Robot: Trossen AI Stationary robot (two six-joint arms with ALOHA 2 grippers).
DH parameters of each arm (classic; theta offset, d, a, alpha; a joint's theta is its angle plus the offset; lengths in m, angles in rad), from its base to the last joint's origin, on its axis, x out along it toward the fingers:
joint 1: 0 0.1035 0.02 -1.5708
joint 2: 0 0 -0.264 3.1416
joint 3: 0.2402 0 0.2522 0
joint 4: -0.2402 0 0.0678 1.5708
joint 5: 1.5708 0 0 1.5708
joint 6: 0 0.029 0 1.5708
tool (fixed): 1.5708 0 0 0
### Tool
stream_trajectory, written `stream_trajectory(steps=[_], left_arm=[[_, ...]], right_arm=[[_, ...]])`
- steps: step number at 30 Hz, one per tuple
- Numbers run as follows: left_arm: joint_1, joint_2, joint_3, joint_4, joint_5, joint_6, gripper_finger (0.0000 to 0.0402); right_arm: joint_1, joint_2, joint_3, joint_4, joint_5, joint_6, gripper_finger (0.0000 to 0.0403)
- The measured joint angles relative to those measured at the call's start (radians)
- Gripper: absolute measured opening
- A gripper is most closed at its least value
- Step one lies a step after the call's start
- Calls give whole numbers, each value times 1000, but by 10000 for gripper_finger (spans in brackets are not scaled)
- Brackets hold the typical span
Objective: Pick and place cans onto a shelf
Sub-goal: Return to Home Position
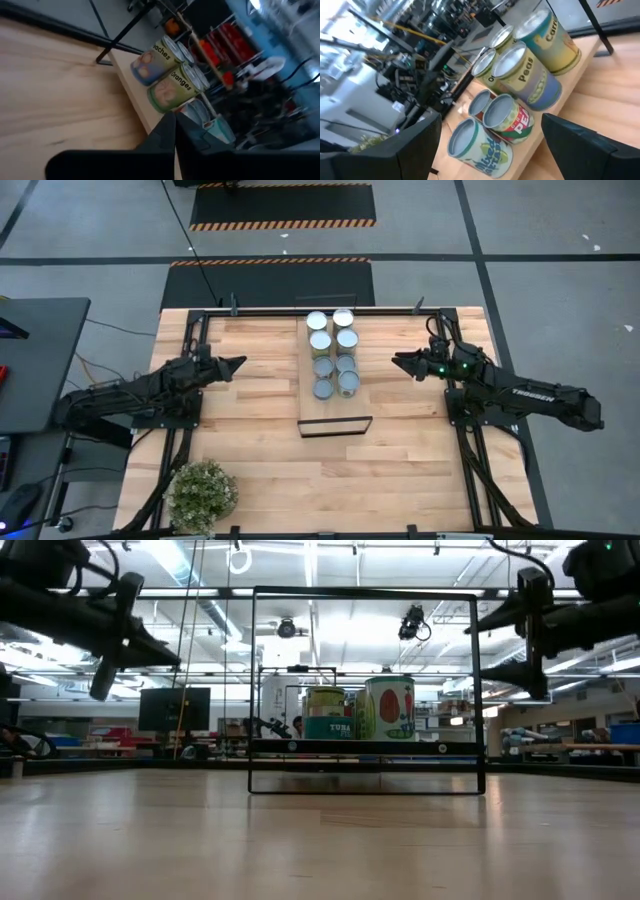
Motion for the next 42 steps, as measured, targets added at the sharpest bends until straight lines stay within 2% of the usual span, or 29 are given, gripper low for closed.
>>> stream_trajectory(steps=[6,10,19,21,25,27,29,32,42], left_arm=[[0,-40,-112,120,-1,-104,4],[0,-38,-139,168,0,-120,4],[0,-38,-139,165,-6,150,13],[0,-38,-139,164,-6,294,17],[0,-38,-140,168,-7,640,21],[0,-38,-140,172,-8,738,21],[0,-38,-140,176,-11,790,22],[0,-38,-140,180,-11,797,22],[0,-38,-141,188,-9,795,23]], right_arm=[[-18,1,-143,183,0,116,350],[-18,7,-146,166,0,136,350],[-18,8,-146,101,33,213,350],[-19,8,-145,88,35,80,350],[-18,8,-145,23,25,-455,350],[-18,8,-145,22,26,-635,350],[-18,8,-146,23,25,-746,350],[-18,8,-146,27,24,-804,350],[-18,8,-145,30,23,-804,350]])
